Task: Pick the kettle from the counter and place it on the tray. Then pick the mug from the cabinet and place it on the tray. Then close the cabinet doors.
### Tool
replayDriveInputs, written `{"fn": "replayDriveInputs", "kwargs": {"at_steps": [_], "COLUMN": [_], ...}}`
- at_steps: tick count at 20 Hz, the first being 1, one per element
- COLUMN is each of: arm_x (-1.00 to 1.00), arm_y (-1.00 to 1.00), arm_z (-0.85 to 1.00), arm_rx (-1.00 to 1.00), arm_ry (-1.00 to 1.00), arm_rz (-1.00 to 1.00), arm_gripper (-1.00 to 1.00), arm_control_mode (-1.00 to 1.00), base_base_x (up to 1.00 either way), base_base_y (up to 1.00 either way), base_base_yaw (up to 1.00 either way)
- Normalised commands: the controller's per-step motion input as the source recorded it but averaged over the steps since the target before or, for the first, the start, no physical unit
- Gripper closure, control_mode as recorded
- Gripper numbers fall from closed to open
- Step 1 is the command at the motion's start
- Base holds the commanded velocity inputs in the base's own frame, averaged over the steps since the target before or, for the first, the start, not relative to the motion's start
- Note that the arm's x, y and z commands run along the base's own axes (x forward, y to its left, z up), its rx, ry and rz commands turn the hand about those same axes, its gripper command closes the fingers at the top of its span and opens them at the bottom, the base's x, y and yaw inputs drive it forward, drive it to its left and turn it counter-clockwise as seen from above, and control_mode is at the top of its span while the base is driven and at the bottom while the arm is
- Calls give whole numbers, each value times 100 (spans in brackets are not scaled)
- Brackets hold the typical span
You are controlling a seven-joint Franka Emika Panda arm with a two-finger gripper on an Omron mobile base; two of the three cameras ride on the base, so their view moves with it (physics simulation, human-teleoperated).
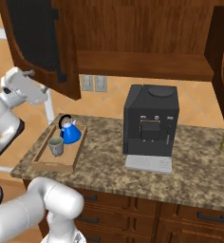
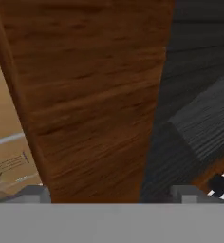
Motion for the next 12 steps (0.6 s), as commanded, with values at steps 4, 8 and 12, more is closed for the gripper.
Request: {"fn": "replayDriveInputs", "kwargs": {"at_steps": [4,8,12], "arm_x": [39,50,68], "arm_y": [-50,-51,-44], "arm_z": [57,51,28], "arm_rx": [0,0,6], "arm_ry": [52,58,55], "arm_rz": [26,25,21], "arm_gripper": [-100,-100,-100], "arm_control_mode": [-100,-100,-100], "base_base_x": [0,0,0], "base_base_y": [0,0,0], "base_base_yaw": [0,0,0]}}
